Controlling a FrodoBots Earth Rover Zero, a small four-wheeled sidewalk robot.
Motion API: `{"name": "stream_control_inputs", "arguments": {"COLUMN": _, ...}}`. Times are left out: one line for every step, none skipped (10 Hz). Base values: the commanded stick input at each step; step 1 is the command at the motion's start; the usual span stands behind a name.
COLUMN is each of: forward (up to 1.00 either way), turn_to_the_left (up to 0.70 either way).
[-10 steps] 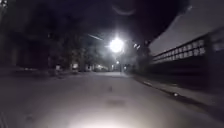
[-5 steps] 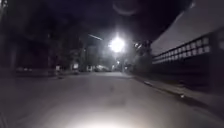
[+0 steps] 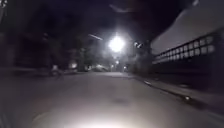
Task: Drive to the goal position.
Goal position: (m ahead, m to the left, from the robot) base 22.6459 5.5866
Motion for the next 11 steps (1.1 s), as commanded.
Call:
{"name": "stream_control_inputs", "arguments": {"forward": 0.5, "turn_to_the_left": -0.5}}
{"name": "stream_control_inputs", "arguments": {"forward": 0.5, "turn_to_the_left": -0.5}}
{"name": "stream_control_inputs", "arguments": {"forward": 0.5, "turn_to_the_left": -0.5}}
{"name": "stream_control_inputs", "arguments": {"forward": 0.5, "turn_to_the_left": -0.5}}
{"name": "stream_control_inputs", "arguments": {"forward": 0.5, "turn_to_the_left": -0.5}}
{"name": "stream_control_inputs", "arguments": {"forward": 0.5, "turn_to_the_left": -0.5}}
{"name": "stream_control_inputs", "arguments": {"forward": 0.5, "turn_to_the_left": -0.22}}
{"name": "stream_control_inputs", "arguments": {"forward": 0.5, "turn_to_the_left": -0.02}}
{"name": "stream_control_inputs", "arguments": {"forward": 0.5, "turn_to_the_left": 0.0}}
{"name": "stream_control_inputs", "arguments": {"forward": 0.5, "turn_to_the_left": 0.0}}
{"name": "stream_control_inputs", "arguments": {"forward": 0.5, "turn_to_the_left": 0.0}}
